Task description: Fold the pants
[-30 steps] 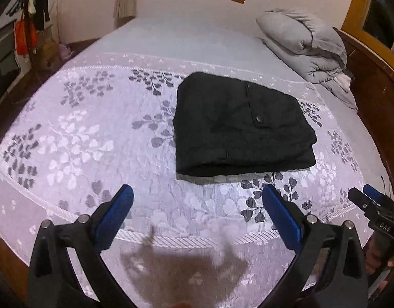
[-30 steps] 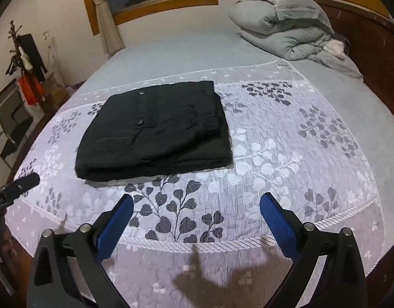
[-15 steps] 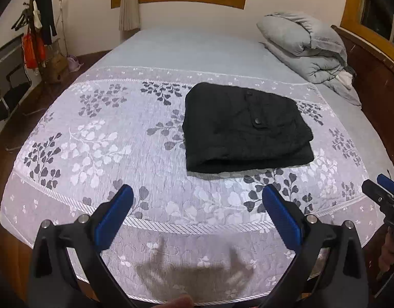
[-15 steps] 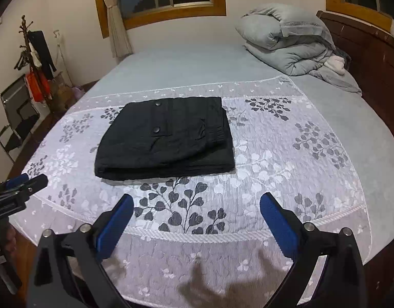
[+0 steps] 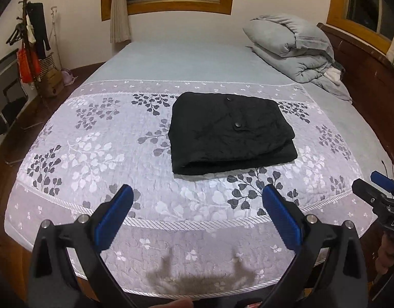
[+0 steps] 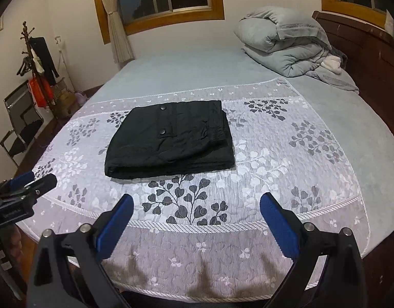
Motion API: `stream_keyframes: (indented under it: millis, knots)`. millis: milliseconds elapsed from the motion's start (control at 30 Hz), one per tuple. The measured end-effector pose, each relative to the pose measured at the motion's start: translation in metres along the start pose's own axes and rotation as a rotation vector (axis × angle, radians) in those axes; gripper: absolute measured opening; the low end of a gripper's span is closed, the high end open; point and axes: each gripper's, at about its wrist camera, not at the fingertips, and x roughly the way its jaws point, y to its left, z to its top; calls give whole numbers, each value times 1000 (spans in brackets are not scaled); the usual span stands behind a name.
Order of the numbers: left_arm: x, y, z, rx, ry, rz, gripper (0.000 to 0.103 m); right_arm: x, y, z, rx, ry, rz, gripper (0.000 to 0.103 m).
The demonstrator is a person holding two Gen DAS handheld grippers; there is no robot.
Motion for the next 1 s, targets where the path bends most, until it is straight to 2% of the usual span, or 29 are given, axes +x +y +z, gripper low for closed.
stream_keyframes:
  millis: [1000]
  knots:
    - [-10, -3, 4, 22, -17, 28, 100, -7, 5, 1, 15, 5, -3, 99]
